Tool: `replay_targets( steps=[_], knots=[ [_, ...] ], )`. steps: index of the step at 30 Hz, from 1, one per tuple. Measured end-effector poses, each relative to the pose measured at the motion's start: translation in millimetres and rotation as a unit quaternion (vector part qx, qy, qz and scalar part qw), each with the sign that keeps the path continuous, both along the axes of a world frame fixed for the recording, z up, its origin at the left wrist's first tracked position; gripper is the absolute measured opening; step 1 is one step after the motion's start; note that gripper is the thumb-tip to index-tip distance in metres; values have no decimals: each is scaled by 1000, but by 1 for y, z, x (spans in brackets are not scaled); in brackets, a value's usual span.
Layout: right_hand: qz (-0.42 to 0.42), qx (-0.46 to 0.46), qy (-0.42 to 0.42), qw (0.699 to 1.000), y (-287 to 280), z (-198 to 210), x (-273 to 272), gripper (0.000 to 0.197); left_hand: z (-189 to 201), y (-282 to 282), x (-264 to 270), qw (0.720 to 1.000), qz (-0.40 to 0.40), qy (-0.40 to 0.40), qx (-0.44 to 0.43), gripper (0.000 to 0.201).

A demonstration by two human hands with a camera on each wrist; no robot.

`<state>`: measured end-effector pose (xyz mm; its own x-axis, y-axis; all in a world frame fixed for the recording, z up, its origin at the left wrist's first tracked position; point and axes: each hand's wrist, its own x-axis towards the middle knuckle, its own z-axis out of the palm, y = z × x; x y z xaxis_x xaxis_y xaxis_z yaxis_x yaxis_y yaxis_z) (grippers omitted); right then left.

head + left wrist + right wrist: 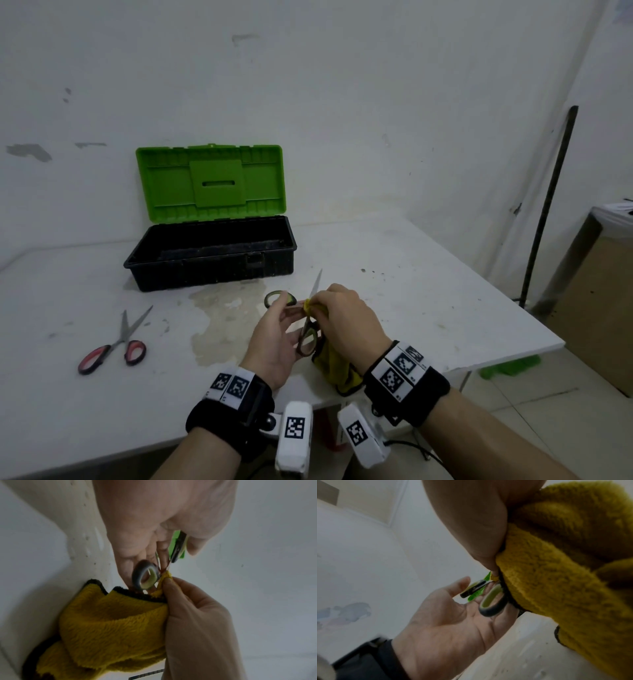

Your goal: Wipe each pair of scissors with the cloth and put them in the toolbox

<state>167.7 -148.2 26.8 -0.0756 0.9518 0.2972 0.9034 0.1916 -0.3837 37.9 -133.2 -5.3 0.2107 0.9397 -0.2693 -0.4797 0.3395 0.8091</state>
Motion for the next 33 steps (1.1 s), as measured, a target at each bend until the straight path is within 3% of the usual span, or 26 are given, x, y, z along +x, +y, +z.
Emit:
replay_targets(
  steps=[4, 8, 15, 20, 25, 30, 33],
  knots=[
    [7, 11, -4, 1000, -3, 2, 0, 24, 1, 4, -3, 1000, 4, -8, -17, 42],
    [35, 13, -18, 999, -9, 3, -8, 25, 0, 1, 0, 999, -26, -16, -9, 54],
    [1, 14, -39, 999, -10, 4, -8, 26, -2, 0, 3, 1000, -23, -14, 3, 52],
    [65, 13, -32, 997, -15, 6, -13, 25, -4, -1, 4, 999, -36, -15, 7, 57],
    [13, 11, -44, 999, -8, 2, -10, 24, -4, -1, 1, 999, -33, -31, 16, 57],
    [85, 25, -30, 996, -13, 1, -16, 24, -4, -1, 2, 999, -38, -9, 15, 61],
    [48, 33, -21, 998, -11, -2, -12, 23, -2, 0, 1, 999, -32, -12, 23, 60]
  ],
)
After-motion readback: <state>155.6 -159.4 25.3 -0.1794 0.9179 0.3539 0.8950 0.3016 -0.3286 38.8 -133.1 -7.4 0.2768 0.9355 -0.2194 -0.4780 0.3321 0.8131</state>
